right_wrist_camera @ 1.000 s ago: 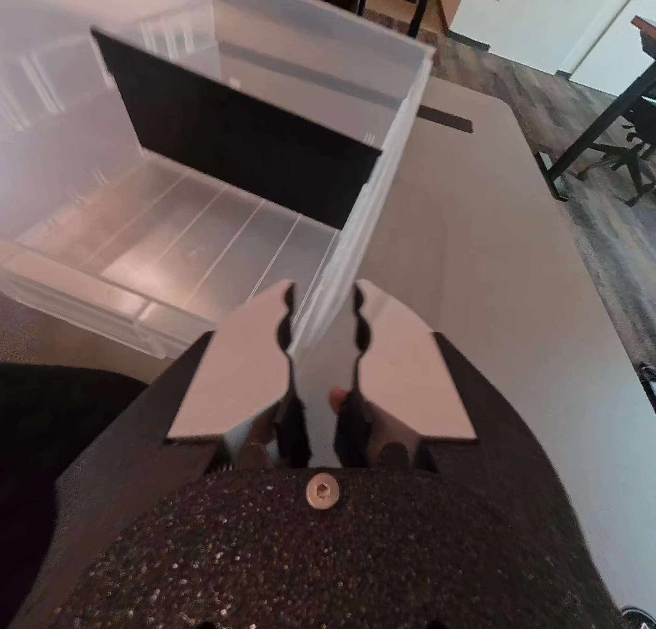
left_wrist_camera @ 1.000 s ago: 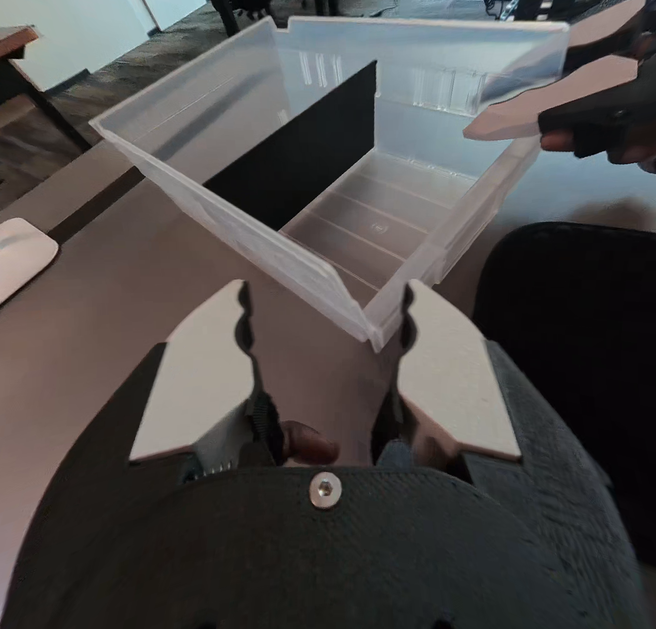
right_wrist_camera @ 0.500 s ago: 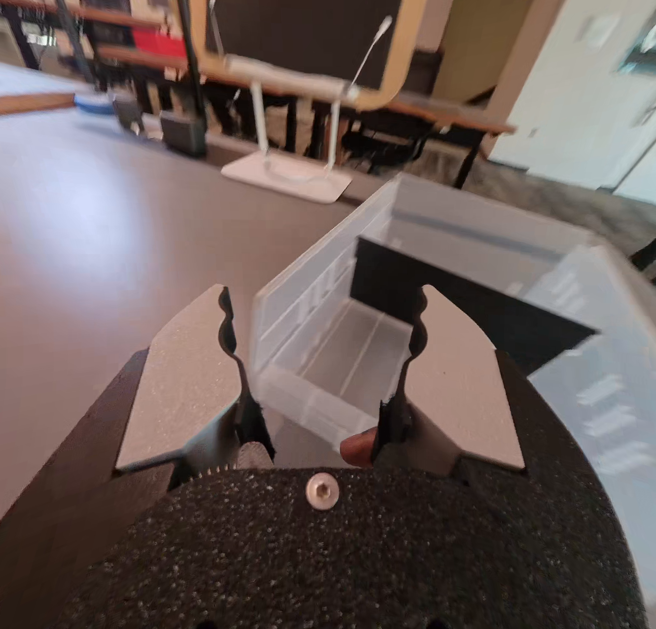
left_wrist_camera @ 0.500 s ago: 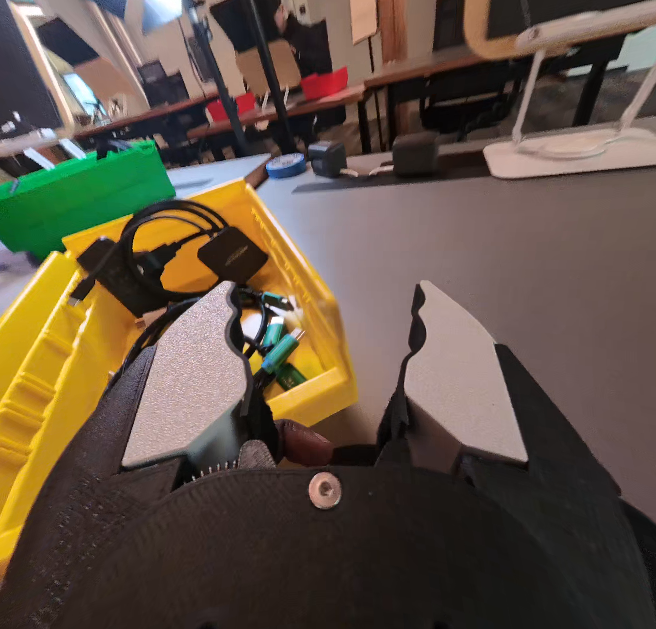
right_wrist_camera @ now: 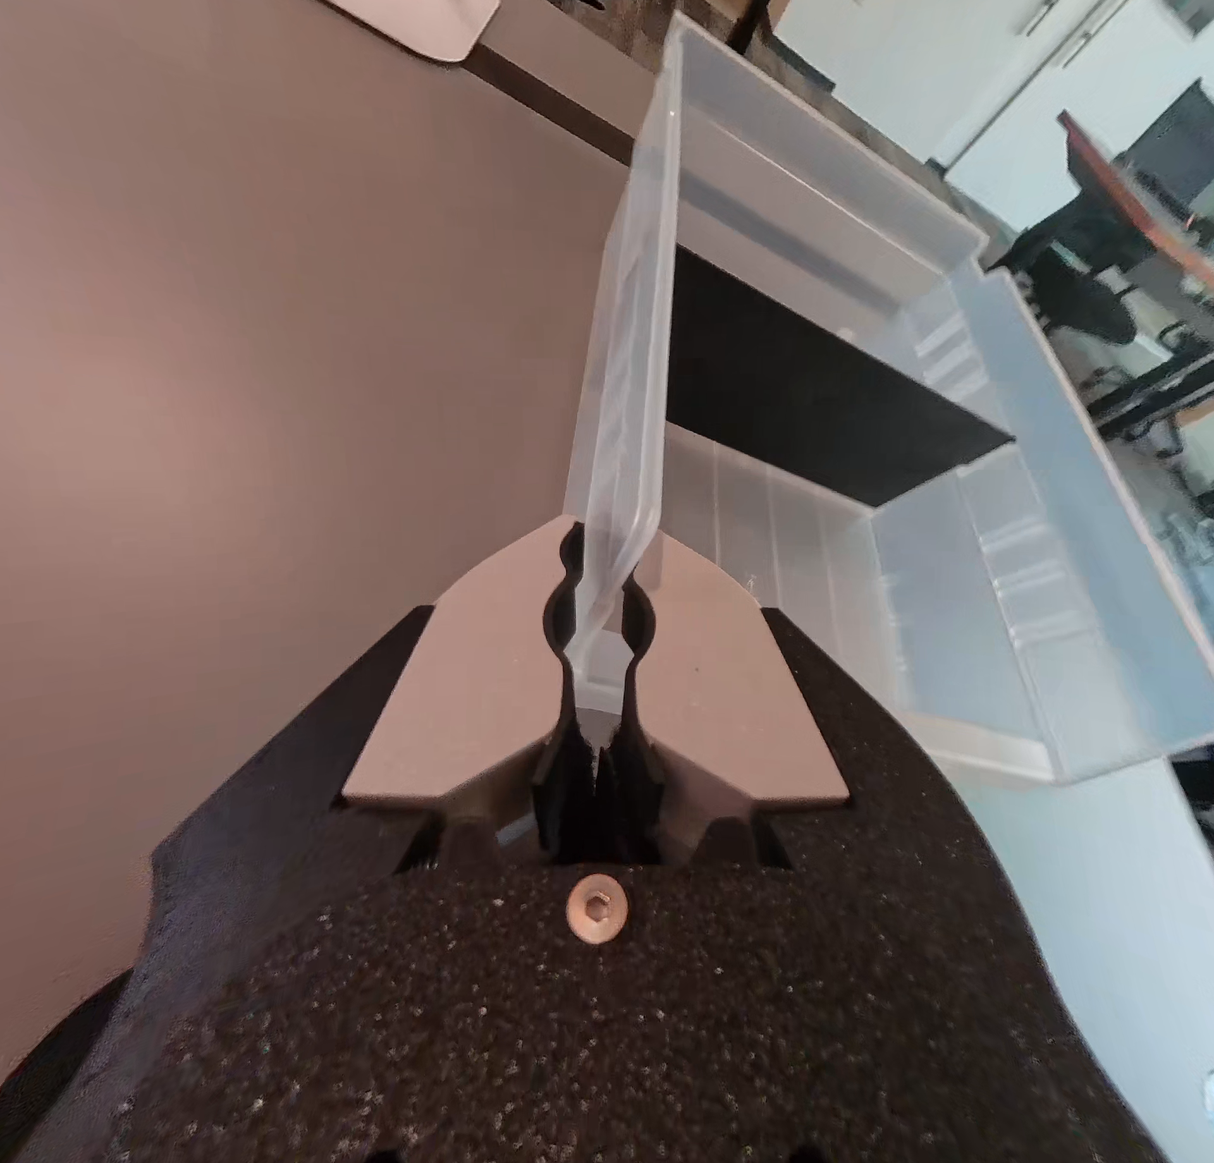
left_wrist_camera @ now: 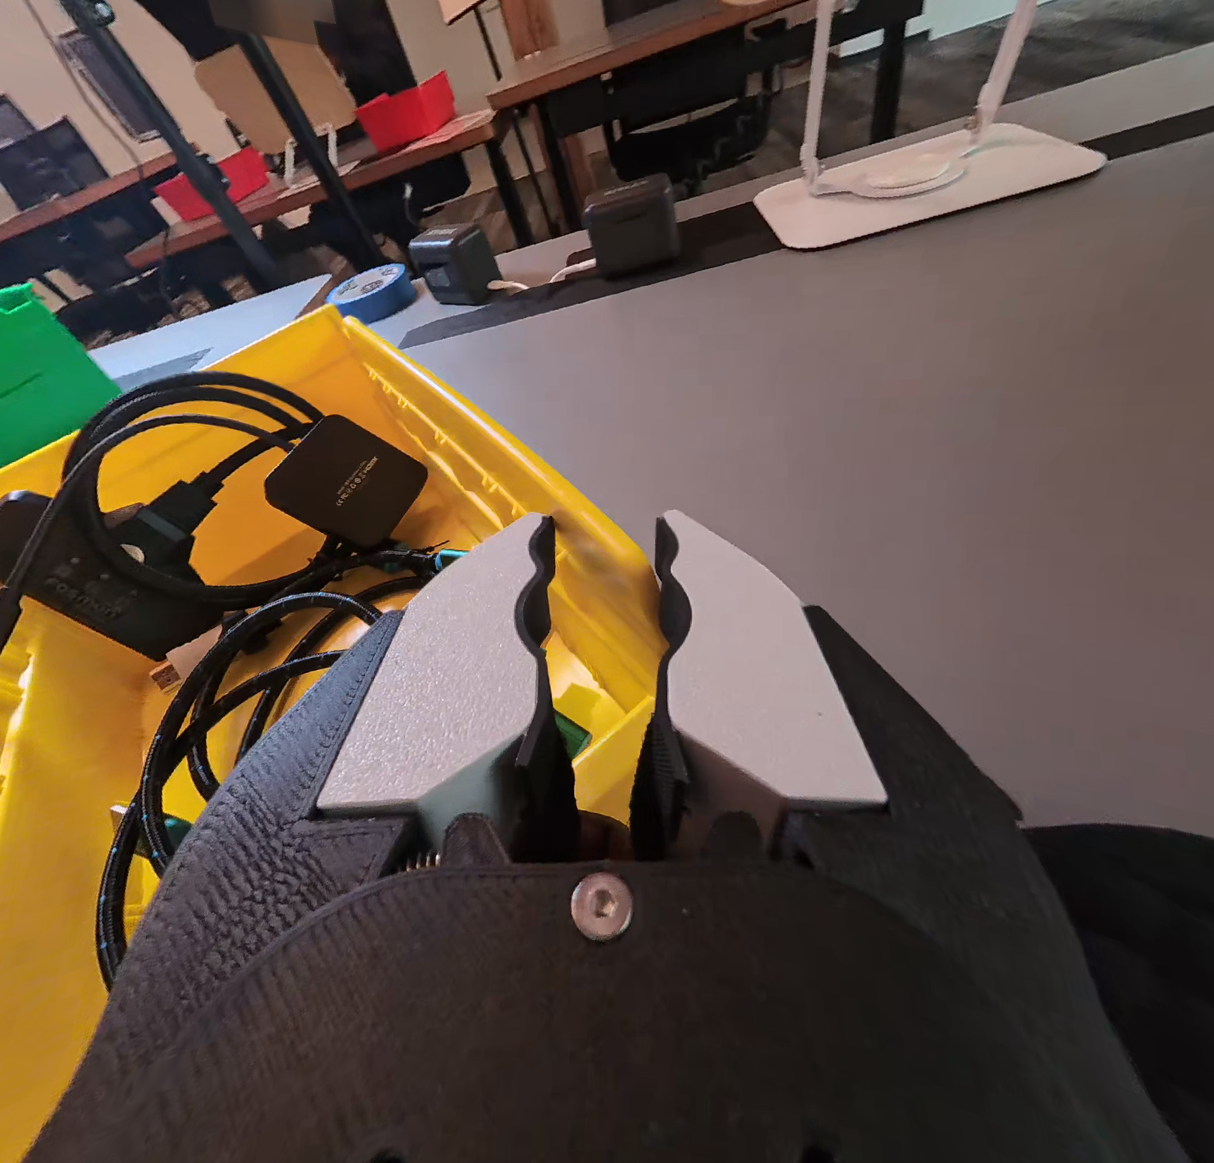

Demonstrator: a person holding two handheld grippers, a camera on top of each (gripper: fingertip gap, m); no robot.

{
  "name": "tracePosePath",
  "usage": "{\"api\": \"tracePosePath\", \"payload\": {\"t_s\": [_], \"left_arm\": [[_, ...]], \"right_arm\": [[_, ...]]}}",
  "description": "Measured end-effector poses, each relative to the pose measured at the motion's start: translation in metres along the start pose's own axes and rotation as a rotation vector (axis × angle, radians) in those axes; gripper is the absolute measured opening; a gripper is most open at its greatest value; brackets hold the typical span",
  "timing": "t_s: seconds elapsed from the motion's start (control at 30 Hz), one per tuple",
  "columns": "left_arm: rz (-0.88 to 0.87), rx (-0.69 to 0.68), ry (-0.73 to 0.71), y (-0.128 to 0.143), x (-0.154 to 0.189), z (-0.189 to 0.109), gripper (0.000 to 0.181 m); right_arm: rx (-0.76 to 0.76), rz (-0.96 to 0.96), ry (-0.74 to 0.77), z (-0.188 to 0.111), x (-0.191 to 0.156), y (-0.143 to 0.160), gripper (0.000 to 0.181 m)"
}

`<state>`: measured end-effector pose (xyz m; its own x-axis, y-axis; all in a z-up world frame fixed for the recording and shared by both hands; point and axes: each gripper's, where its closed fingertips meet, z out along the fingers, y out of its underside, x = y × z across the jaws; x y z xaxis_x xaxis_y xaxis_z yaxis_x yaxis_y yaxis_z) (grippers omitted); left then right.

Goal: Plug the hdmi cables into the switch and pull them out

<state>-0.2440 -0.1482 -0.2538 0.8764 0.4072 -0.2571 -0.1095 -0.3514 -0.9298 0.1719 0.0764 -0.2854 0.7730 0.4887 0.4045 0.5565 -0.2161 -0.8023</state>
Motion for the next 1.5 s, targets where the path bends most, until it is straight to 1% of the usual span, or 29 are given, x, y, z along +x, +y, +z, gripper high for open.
{"api": "tracePosePath", "payload": {"t_s": [0.07,0.1,0.17,0.27,0.3,0.37,0.47,0.77,0.8,0.83,0.9,0.93,1.0,1.07,1.13,1.2,1.27,1.33,1.4,1.43,1.5], "left_arm": [[0.023,0.014,0.049,-0.001,0.004,-0.001,0.028],[0.033,0.016,0.061,-0.001,0.005,-0.001,0.027],[0.026,0.013,0.032,-0.001,0.002,-0.001,0.021],[0.082,0.002,-0.067,0.002,-0.012,0.000,0.011],[0.071,0.000,-0.080,0.003,-0.016,-0.001,0.009],[0.001,0.012,-0.058,0.005,-0.020,-0.003,0.006],[-0.024,0.023,-0.051,0.007,-0.025,-0.007,0.004],[-0.040,0.035,-0.034,0.006,-0.019,-0.010,0.005],[-0.031,0.034,-0.015,0.005,-0.017,-0.010,0.009],[-0.024,0.044,0.007,0.002,-0.016,-0.012,0.014],[-0.036,0.120,0.036,-0.017,-0.020,-0.021,0.029],[-0.057,0.167,0.050,-0.030,-0.026,-0.027,0.033],[-0.098,0.243,0.106,-0.055,-0.039,-0.036,0.039],[-0.101,0.263,0.188,-0.073,-0.051,-0.040,0.045],[-0.098,0.221,0.261,-0.082,-0.065,-0.035,0.049],[-0.138,0.154,0.372,-0.087,-0.074,-0.024,0.055],[-0.249,0.069,0.529,-0.091,-0.077,-0.009,0.055],[-0.393,-0.061,0.627,-0.087,-0.083,0.019,0.061],[-0.465,-0.186,0.645,-0.075,-0.091,0.053,0.065],[-0.446,-0.253,0.601,-0.064,-0.097,0.072,0.067],[-0.287,-0.388,0.507,-0.036,-0.109,0.106,0.069]], "right_arm": [[-0.002,0.077,-0.020,0.000,0.006,0.004,0.008],[-0.003,0.087,-0.008,0.000,0.010,0.006,0.008],[0.007,0.084,0.017,0.000,0.015,0.008,0.008],[-0.001,0.091,0.043,0.000,0.019,0.010,0.008],[-0.005,0.092,0.051,-0.001,0.021,0.011,0.008],[-0.010,0.083,0.055,-0.002,0.022,0.012,0.008],[0.002,0.072,0.034,-0.003,0.020,0.011,0.008],[0.016,0.064,0.033,-0.003,0.021,0.010,0.008],[0.051,0.061,0.033,-0.005,0.021,0.005,0.010],[0.158,0.062,0.036,-0.013,0.023,-0.010,0.019],[0.442,0.064,0.051,-0.041,0.026,-0.052,0.038],[0.578,0.055,0.040,-0.057,0.024,-0.071,0.044],[0.788,0.038,-0.031,-0.085,0.011,-0.099,0.051],[0.897,0.026,-0.142,-0.097,-0.008,-0.113,0.057],[0.934,0.014,-0.256,-0.095,-0.030,-0.115,0.066],[0.931,0.031,-0.385,-0.087,-0.052,-0.111,0.072],[0.932,0.048,-0.508,-0.086,-0.071,-0.109,0.074],[0.934,0.003,-0.547,-0.089,-0.079,-0.108,0.074],[0.941,-0.035,-0.547,-0.089,-0.083,-0.106,0.071],[0.939,-0.040,-0.562,-0.089,-0.085,-0.105,0.071],[0.928,-0.055,-0.580,-0.089,-0.088,-0.102,0.071]]}}
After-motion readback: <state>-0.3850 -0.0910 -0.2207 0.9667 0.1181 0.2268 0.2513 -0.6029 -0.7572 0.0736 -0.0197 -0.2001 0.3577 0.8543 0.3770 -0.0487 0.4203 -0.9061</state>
